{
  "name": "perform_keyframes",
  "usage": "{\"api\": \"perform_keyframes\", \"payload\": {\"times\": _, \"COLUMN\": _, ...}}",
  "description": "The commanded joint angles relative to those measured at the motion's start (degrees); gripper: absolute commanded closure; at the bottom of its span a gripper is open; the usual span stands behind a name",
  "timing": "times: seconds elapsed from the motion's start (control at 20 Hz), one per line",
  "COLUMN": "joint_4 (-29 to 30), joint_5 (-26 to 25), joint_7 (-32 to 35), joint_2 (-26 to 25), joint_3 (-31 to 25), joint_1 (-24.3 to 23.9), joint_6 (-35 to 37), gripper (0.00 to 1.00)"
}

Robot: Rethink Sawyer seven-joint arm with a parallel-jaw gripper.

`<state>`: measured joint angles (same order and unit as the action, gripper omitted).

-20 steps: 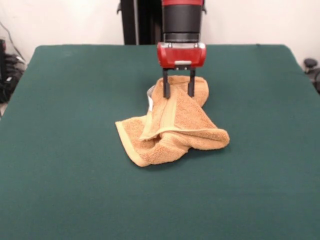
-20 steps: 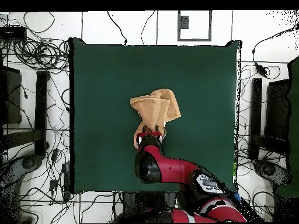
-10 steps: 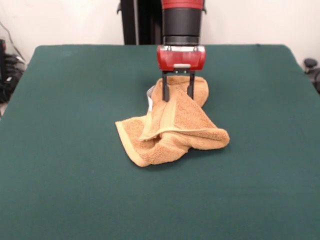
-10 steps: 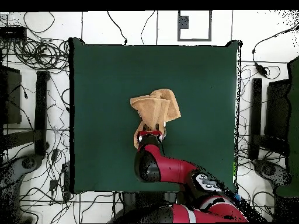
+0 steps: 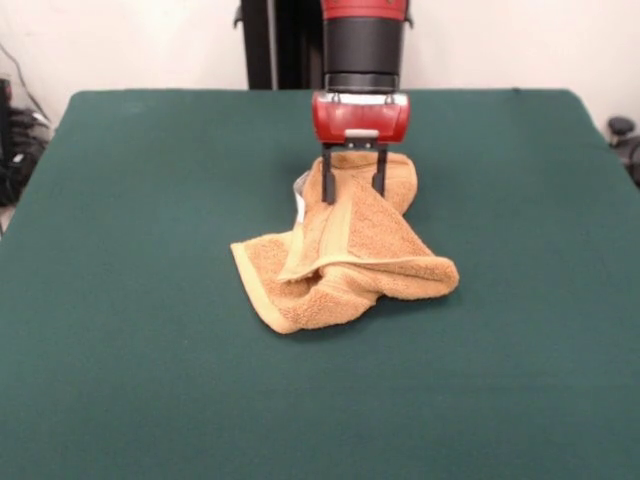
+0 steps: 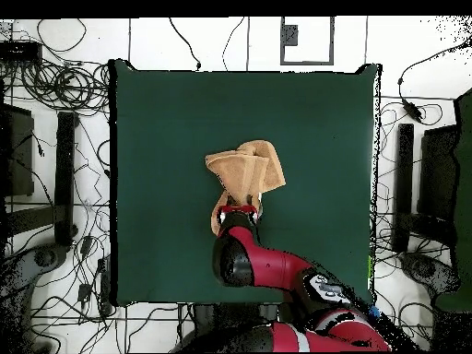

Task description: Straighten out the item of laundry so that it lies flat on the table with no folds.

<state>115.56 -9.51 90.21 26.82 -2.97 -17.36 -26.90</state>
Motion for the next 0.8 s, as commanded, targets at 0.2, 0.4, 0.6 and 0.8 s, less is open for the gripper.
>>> {"api": "perform_keyframes", "payload": {"times": 0.2, "joint_4": -3.56, "joint_5": 6.28, "joint_7": 18.13, "joint_2": -1.34, "joint_3": -5.45, "joint_1": 0.39, "joint_6": -5.52, "gripper": 0.00}}
{"api": "perform_keyframes", "payload": {"times": 0.4, "joint_4": -4.04, "joint_5": 5.76, "joint_7": 16.18, "joint_2": -0.92, "joint_3": -5.52, "joint_1": 0.17, "joint_6": -2.71, "gripper": 0.00}}
{"api": "perform_keyframes", "payload": {"times": 0.6, "joint_4": -3.86, "joint_5": 5.66, "joint_7": 16.68, "joint_2": -0.97, "joint_3": -6.40, "joint_1": -0.68, "joint_6": -1.98, "gripper": 1.00}}
{"api": "perform_keyframes", "payload": {"times": 0.8, "joint_4": -3.16, "joint_5": 6.89, "joint_7": 17.82, "joint_2": -0.97, "joint_3": -6.83, "joint_1": -1.07, "joint_6": -1.59, "gripper": 1.00}}
